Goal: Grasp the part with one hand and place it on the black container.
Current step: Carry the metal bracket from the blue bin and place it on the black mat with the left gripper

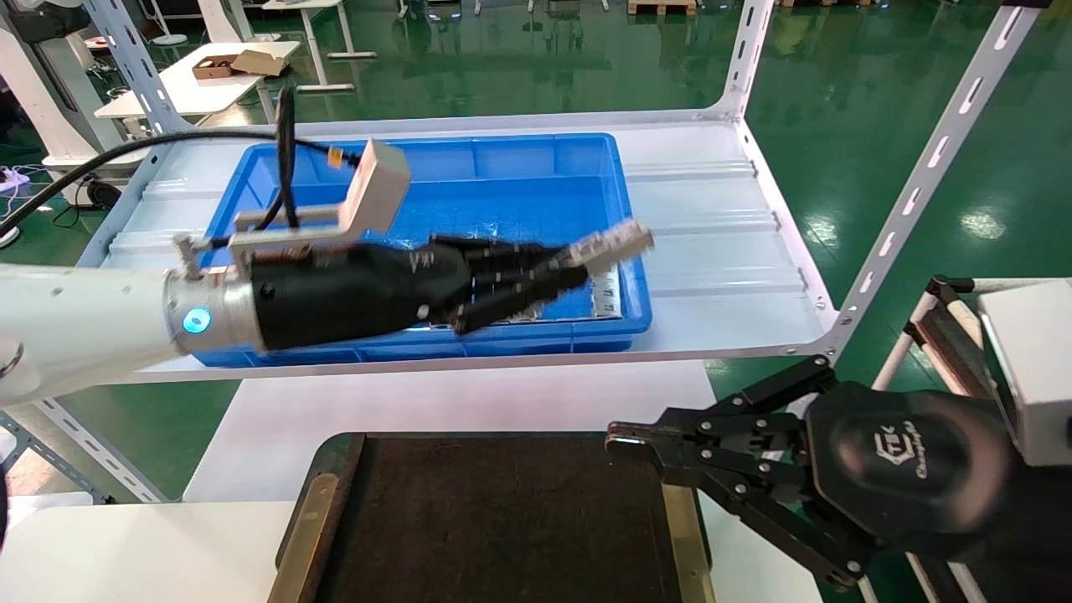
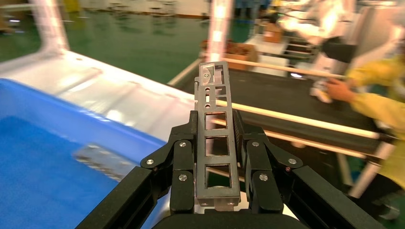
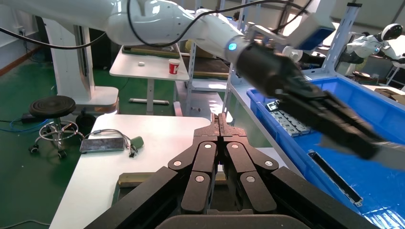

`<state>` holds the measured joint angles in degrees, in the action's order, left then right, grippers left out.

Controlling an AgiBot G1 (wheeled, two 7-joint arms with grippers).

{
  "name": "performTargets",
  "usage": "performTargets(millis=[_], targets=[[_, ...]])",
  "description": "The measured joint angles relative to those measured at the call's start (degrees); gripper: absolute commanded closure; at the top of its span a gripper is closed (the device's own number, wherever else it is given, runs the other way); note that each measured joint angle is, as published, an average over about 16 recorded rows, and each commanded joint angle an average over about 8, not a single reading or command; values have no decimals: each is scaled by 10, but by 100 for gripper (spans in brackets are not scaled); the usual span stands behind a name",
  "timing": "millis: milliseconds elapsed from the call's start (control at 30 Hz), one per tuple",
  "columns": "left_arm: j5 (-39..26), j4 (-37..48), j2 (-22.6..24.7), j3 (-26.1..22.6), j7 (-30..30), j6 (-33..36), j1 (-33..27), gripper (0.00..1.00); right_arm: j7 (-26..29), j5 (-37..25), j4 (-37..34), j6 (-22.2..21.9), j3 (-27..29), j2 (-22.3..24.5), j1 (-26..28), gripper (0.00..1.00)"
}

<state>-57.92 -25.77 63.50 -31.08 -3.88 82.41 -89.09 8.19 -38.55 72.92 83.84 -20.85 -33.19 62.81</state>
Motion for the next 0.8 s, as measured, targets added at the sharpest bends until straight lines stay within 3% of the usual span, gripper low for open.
performTargets(millis=[200,400,567,800], targets=[[26,-122,-44,1,-52,37,80,100,0,0,0,0,0,0,0,100],[45,-242,-83,2,-99,15,183,100,0,0,0,0,0,0,0,100],[45,-327,-105,4,-132,-60,273,100,0,0,0,0,0,0,0,100],[20,-429,-119,5,-181,-220,389,100,0,0,0,0,0,0,0,100]])
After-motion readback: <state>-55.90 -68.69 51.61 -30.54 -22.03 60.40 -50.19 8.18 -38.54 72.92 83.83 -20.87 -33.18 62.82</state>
